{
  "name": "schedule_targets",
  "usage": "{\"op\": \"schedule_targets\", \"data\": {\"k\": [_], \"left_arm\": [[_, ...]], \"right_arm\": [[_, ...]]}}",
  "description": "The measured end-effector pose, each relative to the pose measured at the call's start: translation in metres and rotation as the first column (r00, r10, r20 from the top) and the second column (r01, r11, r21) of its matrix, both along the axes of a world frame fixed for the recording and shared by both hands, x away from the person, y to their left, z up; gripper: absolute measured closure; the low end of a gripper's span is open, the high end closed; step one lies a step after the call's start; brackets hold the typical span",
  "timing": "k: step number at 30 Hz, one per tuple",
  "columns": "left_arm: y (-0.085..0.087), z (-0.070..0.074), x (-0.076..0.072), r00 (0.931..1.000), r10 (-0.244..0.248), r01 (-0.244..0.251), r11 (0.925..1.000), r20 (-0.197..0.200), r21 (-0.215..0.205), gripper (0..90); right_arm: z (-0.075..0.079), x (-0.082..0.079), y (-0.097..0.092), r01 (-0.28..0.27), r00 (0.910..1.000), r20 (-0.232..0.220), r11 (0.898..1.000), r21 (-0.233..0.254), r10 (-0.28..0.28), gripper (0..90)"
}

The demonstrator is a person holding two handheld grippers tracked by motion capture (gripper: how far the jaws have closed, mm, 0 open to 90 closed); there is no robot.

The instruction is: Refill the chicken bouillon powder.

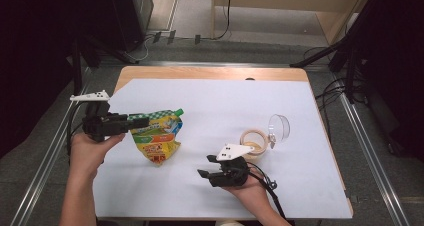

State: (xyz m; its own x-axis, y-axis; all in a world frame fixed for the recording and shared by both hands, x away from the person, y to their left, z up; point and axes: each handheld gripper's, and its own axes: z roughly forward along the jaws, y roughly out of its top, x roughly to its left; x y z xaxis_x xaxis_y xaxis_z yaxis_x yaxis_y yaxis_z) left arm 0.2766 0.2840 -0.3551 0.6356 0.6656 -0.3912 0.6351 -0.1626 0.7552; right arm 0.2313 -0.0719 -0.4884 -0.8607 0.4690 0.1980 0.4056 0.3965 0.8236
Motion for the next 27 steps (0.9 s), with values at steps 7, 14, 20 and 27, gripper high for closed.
{"op": "schedule_targets", "data": {"k": [7, 14, 20, 27], "left_arm": [[0.000, 0.012, -0.004, 0.9998, -0.004, 0.004, 1.0000, 0.018, 0.001, 60.2], [0.005, 0.020, -0.002, 0.9984, 0.032, -0.033, 0.9991, 0.047, 0.028, 55.1], [0.017, 0.016, 0.007, 0.9961, 0.084, -0.085, 0.9960, 0.027, 0.027, 50.3], [0.023, 0.003, 0.017, 0.9937, 0.112, -0.112, 0.9924, -0.006, 0.052, 49.4]], "right_arm": [[0.000, -0.001, 0.001, -0.006, 1.0000, 0.002, 1.000, -0.007, 0.006, 44.5], [0.001, -0.001, 0.001, -0.004, 1.0000, 0.000, 1.000, -0.005, 0.004, 44.5], [0.002, -0.001, 0.001, -0.007, 1.0000, 0.006, 1.000, -0.003, 0.007, 44.6], [0.004, -0.002, 0.001, -0.011, 0.9999, 0.005, 1.000, -0.007, 0.011, 44.9]]}}
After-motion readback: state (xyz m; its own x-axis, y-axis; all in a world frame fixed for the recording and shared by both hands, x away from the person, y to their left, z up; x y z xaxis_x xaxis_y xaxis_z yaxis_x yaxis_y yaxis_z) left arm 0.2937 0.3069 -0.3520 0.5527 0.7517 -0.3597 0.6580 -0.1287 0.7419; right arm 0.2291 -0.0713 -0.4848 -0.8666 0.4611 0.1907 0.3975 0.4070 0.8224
